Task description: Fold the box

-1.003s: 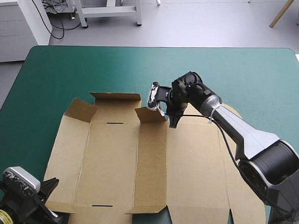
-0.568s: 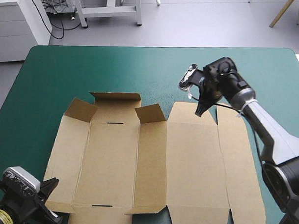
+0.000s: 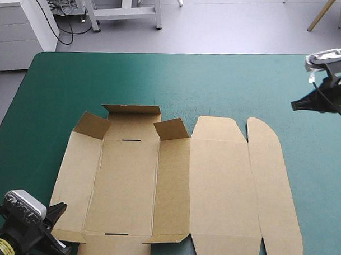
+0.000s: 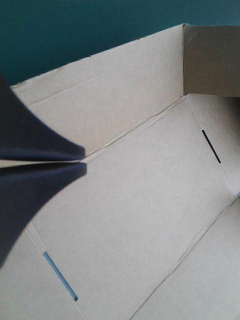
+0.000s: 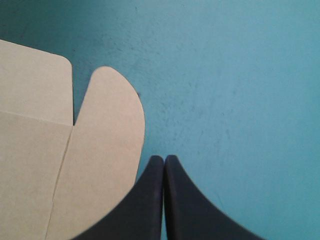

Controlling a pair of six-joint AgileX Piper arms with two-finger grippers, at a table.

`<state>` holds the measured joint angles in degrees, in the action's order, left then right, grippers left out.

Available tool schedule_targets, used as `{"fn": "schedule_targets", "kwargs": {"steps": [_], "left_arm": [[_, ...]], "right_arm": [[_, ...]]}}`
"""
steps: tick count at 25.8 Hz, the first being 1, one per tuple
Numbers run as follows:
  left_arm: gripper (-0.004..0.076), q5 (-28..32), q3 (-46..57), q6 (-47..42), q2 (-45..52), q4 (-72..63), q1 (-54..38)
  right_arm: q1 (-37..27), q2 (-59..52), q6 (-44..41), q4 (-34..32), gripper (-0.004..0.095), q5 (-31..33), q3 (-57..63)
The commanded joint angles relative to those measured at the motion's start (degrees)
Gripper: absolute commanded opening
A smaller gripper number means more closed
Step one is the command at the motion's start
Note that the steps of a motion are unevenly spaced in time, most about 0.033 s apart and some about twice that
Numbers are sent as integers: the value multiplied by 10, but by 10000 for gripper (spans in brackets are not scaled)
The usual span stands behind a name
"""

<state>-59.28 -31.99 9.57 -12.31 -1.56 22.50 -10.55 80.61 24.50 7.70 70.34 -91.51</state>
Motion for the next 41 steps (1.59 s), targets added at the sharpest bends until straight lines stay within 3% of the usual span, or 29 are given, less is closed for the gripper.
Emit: {"fn": "schedule_targets", "kwargs": {"steps": [1,4,10,14,22,25,37,41], "left_arm": [[-10,33,-18,0,-7,-2,1],[-10,33,-18,0,-7,-2,1],[-10,33,-18,0,-7,-5,1],[-10,29,-18,-17,-9,-3,1],[-10,-29,-27,-65,-65,36,1],[-10,-23,-51,-65,-102,34,1],[-10,-22,-166,-137,-296,64,1],[-4,-31,-242,-161,-398,79,0]], "right_arm": [[-42,-76,-18,9,-19,-13,60],[-77,-171,-37,14,-19,-27,187],[-78,-356,-37,44,-19,-40,404],[-78,-453,-36,95,-19,-57,487],[-74,-513,-22,125,-19,-80,543],[-60,-516,-34,129,-19,-79,549],[-19,-516,-17,123,-19,-87,558],[-16,-517,-8,123,-19,-128,587]]}}
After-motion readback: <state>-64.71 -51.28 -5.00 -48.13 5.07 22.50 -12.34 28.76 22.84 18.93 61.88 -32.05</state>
